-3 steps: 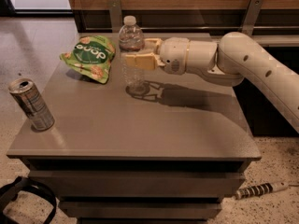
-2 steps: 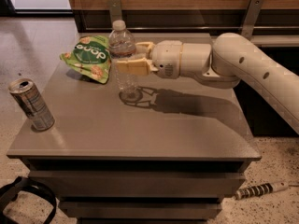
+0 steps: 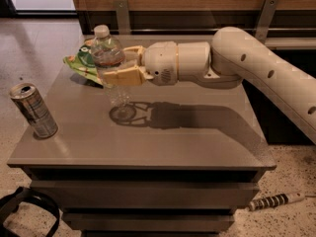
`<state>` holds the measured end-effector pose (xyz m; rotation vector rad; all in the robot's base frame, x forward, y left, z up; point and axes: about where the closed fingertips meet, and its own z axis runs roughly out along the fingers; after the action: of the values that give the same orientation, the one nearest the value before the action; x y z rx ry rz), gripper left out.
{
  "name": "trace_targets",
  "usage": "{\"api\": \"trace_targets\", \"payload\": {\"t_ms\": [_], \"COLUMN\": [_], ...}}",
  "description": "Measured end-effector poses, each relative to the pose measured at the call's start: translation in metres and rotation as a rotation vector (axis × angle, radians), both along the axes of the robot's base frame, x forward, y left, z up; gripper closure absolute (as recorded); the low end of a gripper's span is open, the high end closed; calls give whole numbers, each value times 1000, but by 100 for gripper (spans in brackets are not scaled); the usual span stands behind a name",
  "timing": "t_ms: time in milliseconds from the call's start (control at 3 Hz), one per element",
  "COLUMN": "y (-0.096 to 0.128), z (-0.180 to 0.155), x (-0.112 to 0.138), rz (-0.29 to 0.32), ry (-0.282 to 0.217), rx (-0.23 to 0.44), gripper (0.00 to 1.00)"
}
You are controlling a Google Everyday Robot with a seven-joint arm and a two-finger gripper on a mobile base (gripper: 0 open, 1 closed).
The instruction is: Move water bottle near redbull can
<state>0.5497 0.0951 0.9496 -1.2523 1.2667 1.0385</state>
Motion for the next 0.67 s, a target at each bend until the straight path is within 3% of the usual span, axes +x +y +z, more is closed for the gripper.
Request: {"api": "trace_targets", "payload": {"t_ms": [333,667], "y": [0,13], "z": [0,-20], "x": [0,-1], "rz": [0,15], "ry": [0,38], "rx": [0,11], "gripper": [100,100]}}
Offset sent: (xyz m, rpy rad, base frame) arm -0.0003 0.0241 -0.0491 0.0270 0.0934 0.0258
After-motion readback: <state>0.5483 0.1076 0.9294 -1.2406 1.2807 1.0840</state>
